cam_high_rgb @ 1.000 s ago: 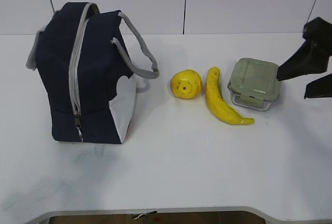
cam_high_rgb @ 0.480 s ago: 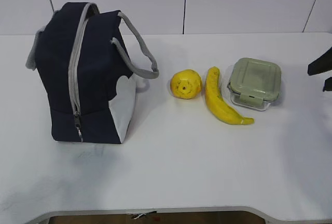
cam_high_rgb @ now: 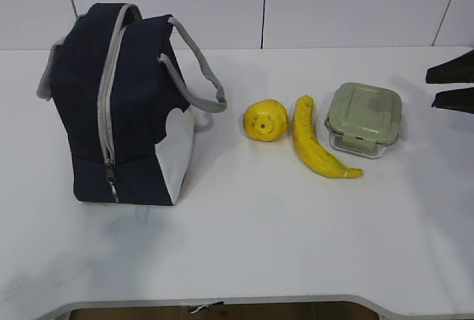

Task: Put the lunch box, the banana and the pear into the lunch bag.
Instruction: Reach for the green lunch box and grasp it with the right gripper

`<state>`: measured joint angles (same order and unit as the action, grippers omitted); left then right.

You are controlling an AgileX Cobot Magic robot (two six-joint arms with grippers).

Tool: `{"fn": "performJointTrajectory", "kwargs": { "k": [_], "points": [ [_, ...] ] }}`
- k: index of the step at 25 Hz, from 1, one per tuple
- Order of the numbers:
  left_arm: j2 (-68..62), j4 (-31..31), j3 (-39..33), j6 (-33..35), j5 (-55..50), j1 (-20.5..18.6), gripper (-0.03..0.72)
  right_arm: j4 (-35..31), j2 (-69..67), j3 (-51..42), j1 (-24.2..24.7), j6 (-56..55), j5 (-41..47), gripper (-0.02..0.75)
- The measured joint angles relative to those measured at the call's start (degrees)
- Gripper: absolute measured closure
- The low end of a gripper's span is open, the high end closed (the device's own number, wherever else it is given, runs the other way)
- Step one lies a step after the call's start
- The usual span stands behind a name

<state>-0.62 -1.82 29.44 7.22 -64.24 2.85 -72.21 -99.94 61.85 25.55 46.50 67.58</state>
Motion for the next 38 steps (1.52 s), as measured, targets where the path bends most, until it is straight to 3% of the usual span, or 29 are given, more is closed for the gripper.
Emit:
{"fn": "performJointTrajectory", "kwargs": {
  "k": [14, 19, 21, 38],
  "points": [
    [0.0, 0.0, 0.0, 0.0, 0.0, 0.0, 0.452, -0.9, -2.8, 0.3, 0.0, 1.5, -2.7, 0.334],
    [0.0, 0.0, 0.0, 0.0, 0.0, 0.0, 0.452, -1.2, -2.9, 0.4, 0.0, 2.5, -7.0, 0.180],
    [0.0, 0.0, 0.0, 0.0, 0.0, 0.0, 0.452, -1.3, -2.9, 0.9, 0.0, 3.2, -8.5, 0.162],
    [0.0, 0.0, 0.0, 0.0, 0.0, 0.0, 0.452, -5.0, -20.1, 11.7, 0.0, 4.1, -4.5, 0.152]
  ]
}}
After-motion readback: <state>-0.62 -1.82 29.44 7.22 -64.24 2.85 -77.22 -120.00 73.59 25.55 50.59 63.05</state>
